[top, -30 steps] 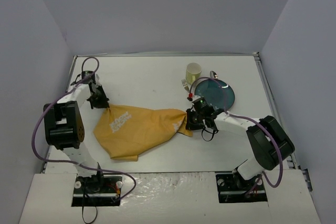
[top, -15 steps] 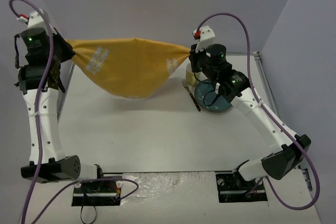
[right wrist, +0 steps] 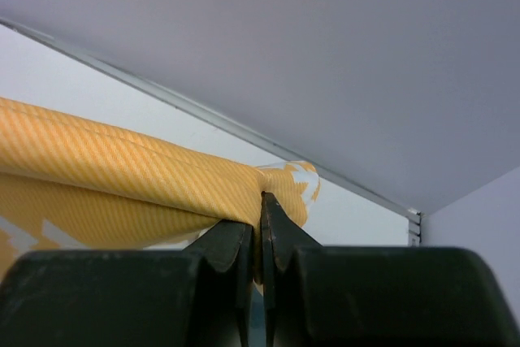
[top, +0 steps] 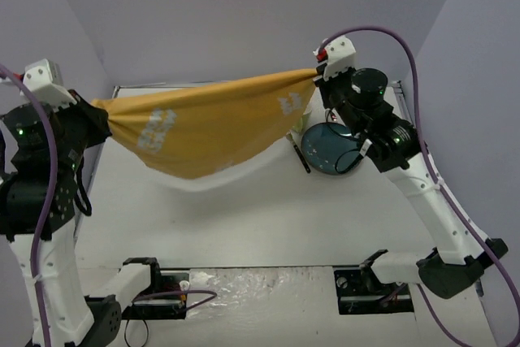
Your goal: Set the dinner table for one person
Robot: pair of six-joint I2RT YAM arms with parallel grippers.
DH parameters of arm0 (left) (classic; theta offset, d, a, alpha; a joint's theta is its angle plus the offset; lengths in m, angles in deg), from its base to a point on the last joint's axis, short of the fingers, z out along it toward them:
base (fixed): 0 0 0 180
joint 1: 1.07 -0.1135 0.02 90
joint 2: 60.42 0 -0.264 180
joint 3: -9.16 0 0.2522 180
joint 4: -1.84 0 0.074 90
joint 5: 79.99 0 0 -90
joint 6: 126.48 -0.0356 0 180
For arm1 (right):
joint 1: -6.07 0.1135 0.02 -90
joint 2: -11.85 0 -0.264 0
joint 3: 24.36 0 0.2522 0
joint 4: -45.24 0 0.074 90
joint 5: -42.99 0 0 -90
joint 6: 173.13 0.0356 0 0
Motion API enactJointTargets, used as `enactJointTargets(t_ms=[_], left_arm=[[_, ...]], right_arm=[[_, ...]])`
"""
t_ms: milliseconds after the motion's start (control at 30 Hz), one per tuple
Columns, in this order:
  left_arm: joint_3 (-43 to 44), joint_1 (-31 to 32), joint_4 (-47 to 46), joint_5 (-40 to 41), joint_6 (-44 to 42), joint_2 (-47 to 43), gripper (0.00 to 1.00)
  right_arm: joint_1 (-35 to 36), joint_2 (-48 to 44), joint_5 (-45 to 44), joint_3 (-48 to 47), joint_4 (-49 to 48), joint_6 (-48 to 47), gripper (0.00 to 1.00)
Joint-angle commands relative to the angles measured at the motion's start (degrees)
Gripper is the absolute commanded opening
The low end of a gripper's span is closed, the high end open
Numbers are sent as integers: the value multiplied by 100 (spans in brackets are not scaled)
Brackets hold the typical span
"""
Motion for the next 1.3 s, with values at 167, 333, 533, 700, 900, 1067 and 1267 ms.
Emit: enactJointTargets(t_ms=[167,333,533,700,900,1067,1267], left_arm=[[-1296,507,389,1623,599,-1053,0],[-2372,496,182,2034,810,-874,0],[-3727,80,-386,2208,1182,-356,0],[-4542,-515,-1032,1926,1332,247,0],[-4699,-1337,-1653,1681,1440,981,0],[-4643,-1480,-2190,1728,1516,1527,0],[-4467,-1742,-2517,1668,1644,2154,0]], right_arm=[[-74,-249,-84,-195,-1199,-412,0],[-76,1042,295,-377,-1264,-162,0],[-81,2721,926,-468,-1584,-17,0],[-58,3965,1336,-713,-2023,90,0],[31,5070,1455,-1528,-2221,12,0],[56,5760,1493,-2370,-2316,14,0],[82,6443,1408,-3413,-2496,-81,0]])
